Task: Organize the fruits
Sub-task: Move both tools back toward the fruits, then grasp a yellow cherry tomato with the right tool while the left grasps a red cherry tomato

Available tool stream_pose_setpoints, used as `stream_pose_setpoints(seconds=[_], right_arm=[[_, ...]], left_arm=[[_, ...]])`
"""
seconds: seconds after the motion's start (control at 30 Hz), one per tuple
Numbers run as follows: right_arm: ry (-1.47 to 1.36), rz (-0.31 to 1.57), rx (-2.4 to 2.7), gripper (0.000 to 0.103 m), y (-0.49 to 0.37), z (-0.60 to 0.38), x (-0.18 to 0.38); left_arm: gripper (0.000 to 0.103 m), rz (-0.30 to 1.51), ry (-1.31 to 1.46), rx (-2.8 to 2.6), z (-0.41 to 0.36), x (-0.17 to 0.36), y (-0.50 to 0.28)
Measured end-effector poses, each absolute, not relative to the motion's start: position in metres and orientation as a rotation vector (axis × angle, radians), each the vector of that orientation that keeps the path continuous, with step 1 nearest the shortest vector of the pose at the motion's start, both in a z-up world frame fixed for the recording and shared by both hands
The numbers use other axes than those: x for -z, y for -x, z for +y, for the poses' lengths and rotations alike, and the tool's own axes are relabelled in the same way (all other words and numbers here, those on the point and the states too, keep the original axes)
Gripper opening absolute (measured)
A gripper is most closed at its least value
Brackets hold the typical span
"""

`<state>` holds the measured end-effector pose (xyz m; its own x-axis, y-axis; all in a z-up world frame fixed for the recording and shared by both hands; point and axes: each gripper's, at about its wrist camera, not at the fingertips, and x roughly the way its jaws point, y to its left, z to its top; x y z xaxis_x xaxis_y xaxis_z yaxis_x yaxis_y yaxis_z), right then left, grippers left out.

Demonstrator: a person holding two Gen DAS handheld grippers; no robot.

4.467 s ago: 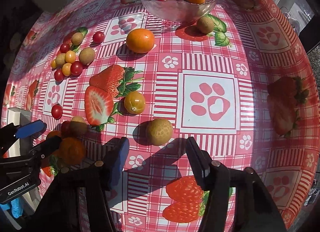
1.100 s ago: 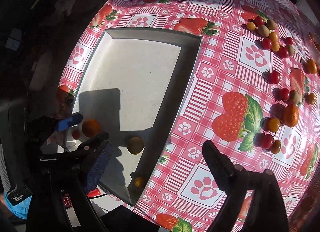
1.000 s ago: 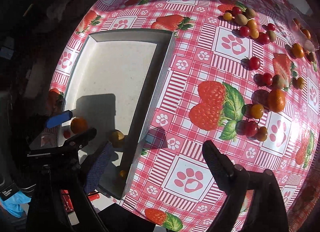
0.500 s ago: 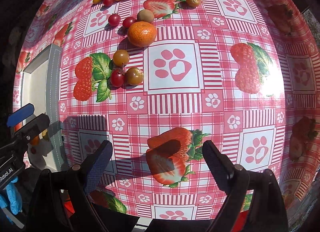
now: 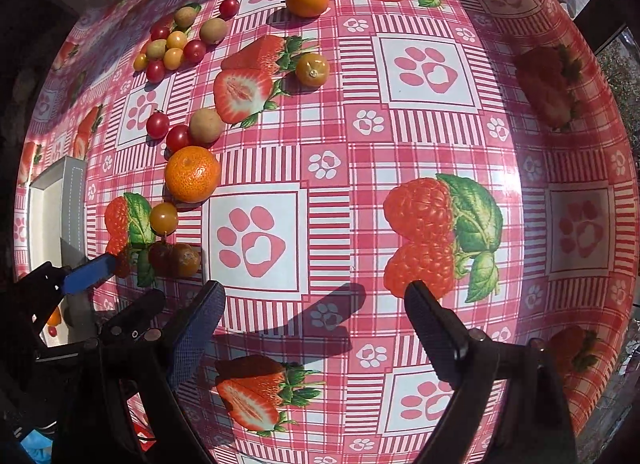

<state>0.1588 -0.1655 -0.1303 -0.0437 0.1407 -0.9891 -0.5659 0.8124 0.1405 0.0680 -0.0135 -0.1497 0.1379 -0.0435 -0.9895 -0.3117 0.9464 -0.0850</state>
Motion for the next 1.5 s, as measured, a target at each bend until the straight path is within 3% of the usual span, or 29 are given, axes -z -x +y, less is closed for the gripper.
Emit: stream_pose_setpoints(seconds=[0.17, 0.4, 0.63, 0.73, 0.77, 0.8, 1.33, 1.5], right_arm=[[0.385, 1.478, -0.625, 0.092, -0.184, -0.153, 0.136], [0.413, 1.416, -0.65, 0.072, -0.215, -0.12, 0.141], [0.437, 1.355, -0.663, 0.068, -0.246, -0.085, 0.148], [0.455, 1.322, -0.667, 0.05, -0.252, -0.061, 0.149], [0.453, 1.316, -0.67, 0.033, -0.255, -0.06, 0.148], [0.441, 1.318, -0.676, 0.024, -0.258, -0.06, 0.147], [0.296, 1.381, -0.725, 0.024, -0.214, -0.128, 0.128], [0.256, 1.404, -0.704, 0.024, -0.205, -0.148, 0.125]], left_arm=[[0.064, 1.422, 0.321, -0.231, -0.014, 0.159, -0.079], [0.064, 1.379, 0.349, -0.264, -0.007, 0.157, -0.077], [0.064, 1.377, 0.363, -0.277, 0.002, 0.159, -0.062], [0.064, 1.384, 0.356, -0.279, 0.002, 0.162, -0.058], [0.064, 1.388, 0.349, -0.277, 0.001, 0.162, -0.057], [0.064, 1.389, 0.343, -0.273, 0.001, 0.162, -0.057], [0.062, 1.378, 0.263, -0.18, -0.035, 0.165, -0.088], [0.027, 1.378, 0.253, -0.219, -0.033, 0.163, -0.091]])
